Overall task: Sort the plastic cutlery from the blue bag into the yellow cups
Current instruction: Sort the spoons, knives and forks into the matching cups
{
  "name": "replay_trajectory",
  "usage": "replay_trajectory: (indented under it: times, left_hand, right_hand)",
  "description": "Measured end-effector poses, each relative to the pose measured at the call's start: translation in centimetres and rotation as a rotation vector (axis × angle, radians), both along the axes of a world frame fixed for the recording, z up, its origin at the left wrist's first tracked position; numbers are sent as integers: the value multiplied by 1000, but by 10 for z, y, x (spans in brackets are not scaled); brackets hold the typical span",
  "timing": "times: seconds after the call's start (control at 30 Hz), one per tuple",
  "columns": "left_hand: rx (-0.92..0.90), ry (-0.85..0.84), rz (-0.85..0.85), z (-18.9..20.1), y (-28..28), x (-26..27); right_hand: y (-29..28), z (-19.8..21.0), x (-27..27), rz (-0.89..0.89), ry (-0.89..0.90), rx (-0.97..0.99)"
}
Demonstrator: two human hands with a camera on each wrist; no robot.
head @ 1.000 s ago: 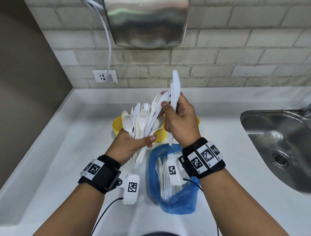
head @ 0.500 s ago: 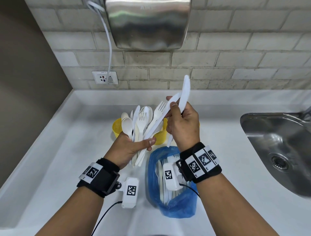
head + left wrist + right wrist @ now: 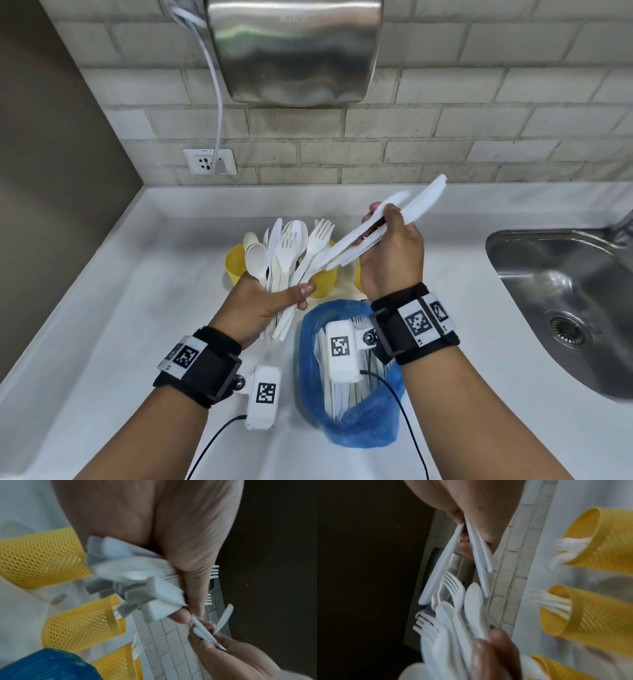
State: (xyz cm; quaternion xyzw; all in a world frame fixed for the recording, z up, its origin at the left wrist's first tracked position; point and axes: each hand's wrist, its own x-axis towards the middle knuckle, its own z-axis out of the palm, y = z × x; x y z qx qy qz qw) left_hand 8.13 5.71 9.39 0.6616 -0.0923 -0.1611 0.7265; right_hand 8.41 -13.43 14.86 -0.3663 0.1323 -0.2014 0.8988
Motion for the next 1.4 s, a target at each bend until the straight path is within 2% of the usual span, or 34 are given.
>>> replay_trajectory:
  times: [0.07, 0.13, 0.33, 0.53, 0.67, 0.93, 1.0, 1.1, 1.23, 1.4]
  left_hand:
    - [16, -18, 18, 1, 0, 1]
    - [44, -51, 36, 3, -1, 3]
    - [119, -170, 68, 12, -6, 5]
    - [116, -212, 78, 16, -20, 2]
    - [122, -206, 75, 13, -32, 2]
    - [103, -199, 67, 10, -61, -5]
    - [79, -202, 69, 13, -68, -7]
    - [41, -200, 79, 17, -78, -11]
    - [93, -225, 126, 18, -87, -10]
    - [229, -350, 191, 17, -98, -14]
  right_hand:
    - [-6, -1, 0, 44, 3, 152]
    - [-10, -1, 0, 45, 41, 194]
    - [-3, -2, 0, -22, 71, -49]
    - [0, 4, -13, 127, 23, -217]
    - [-7, 6, -19, 188, 8, -245]
    - [-43, 10, -23, 135, -4, -146]
    - [-54, 14, -24, 117, 18, -223]
    - [-69, 18, -27, 128, 5, -449]
    - [-80, 20, -31, 125, -49, -843]
    - [-91, 21, -35, 122, -88, -1065]
